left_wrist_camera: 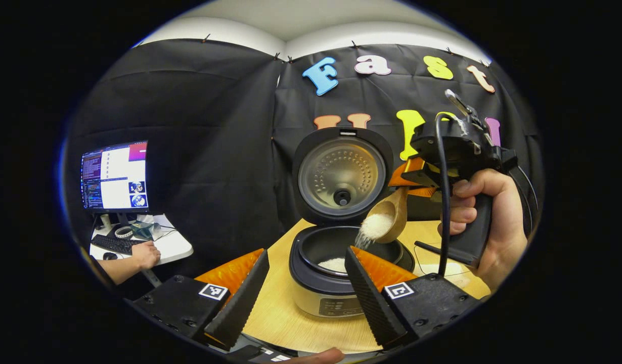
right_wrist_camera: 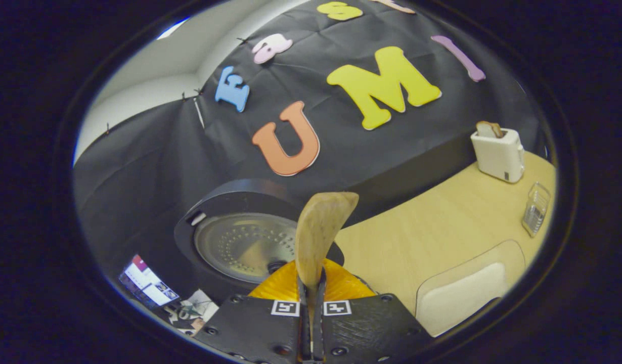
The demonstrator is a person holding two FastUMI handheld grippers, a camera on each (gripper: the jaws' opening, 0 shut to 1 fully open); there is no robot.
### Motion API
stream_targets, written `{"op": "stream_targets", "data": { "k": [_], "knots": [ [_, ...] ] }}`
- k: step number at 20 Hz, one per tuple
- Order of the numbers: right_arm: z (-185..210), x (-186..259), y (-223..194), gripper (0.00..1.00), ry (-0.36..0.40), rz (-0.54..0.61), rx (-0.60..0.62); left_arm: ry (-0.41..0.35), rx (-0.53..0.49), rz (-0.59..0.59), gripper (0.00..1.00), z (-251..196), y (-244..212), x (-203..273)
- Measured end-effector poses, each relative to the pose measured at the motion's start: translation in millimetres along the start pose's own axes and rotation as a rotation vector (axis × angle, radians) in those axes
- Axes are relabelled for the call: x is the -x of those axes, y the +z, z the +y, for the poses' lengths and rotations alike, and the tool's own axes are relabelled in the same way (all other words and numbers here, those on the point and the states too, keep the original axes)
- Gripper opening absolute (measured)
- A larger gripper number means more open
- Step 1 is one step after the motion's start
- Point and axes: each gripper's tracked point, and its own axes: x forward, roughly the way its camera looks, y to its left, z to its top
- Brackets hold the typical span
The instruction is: Close the left gripper, press the button to open the rice cooker; take a wooden spoon from the chopstick holder with the right hand, scoop a spoonful of rice and pour it into the rice cooker, then put the wooden spoon back into the chopstick holder.
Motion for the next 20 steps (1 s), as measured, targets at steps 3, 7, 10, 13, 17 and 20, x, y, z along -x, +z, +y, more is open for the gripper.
{"op": "stream_targets", "data": {
  "k": [3,7,10,13,17,20],
  "knots": [
    [4.8,-3.4,1.0,0.02,-0.009,0.0,0.111,0.009,0.001,0.011,0.95,3.7,-2.8,-1.2],
    [9.0,-5.8,2.4,0.03,-0.013,0.013,0.237,0.017,0.005,0.02,0.95,5.9,-4.8,-1.8],
    [20.8,-6.6,-4.6,0.02,0.001,0.034,0.352,0.016,-0.002,0.023,0.95,5.1,-5.6,-2.1],
    [31.9,-4.7,-4.2,0.03,0.02,0.018,0.453,0.025,-0.024,0.027,0.95,5.1,-7.3,-2.9],
    [41.3,-2.5,-4.3,0.02,0.045,-0.003,0.546,0.036,-0.028,0.038,0.95,7.5,-10.7,-5.4],
    [46.4,0.7,-2.7,0.02,0.054,-0.014,0.636,0.051,-0.038,0.043,0.96,10.1,-10.6,-5.9]
  ]
}}
